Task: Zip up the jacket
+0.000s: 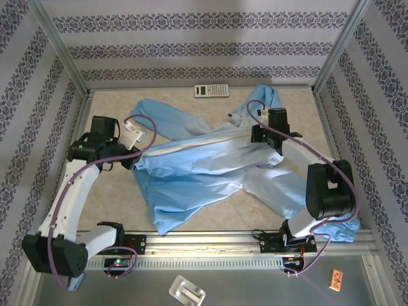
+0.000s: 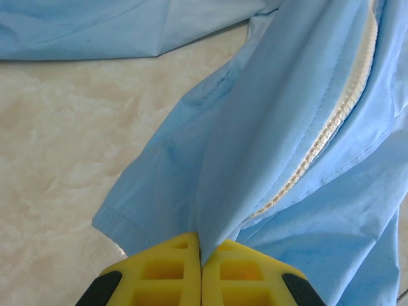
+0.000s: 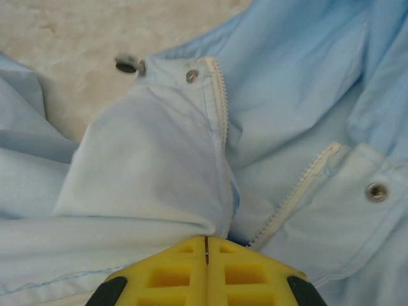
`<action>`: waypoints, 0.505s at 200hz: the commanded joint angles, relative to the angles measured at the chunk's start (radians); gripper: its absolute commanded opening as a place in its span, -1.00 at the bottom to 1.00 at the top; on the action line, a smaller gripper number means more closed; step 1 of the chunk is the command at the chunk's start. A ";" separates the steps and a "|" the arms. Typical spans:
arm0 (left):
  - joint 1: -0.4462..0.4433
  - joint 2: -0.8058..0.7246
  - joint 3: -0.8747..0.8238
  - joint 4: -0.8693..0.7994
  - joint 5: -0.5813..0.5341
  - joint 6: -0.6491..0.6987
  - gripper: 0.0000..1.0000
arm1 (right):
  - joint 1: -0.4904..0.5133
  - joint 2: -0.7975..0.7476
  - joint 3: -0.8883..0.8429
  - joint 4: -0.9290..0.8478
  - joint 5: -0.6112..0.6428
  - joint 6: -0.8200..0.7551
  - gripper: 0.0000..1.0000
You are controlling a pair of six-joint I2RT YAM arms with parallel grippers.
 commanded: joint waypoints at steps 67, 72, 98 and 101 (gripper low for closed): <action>-0.010 -0.168 -0.106 0.005 -0.123 0.027 -1.00 | -0.144 0.073 0.124 0.088 -0.022 0.002 -1.00; -0.010 -0.175 -0.109 0.002 -0.126 0.027 -1.00 | -0.149 0.077 0.130 0.087 -0.022 0.000 -1.00; -0.012 -0.202 -0.124 -0.002 -0.156 0.027 -1.00 | -0.176 0.108 0.178 0.072 -0.025 -0.014 -1.00; -0.012 -0.202 -0.125 -0.002 -0.160 0.027 -1.00 | -0.179 0.112 0.182 0.070 -0.025 -0.015 -1.00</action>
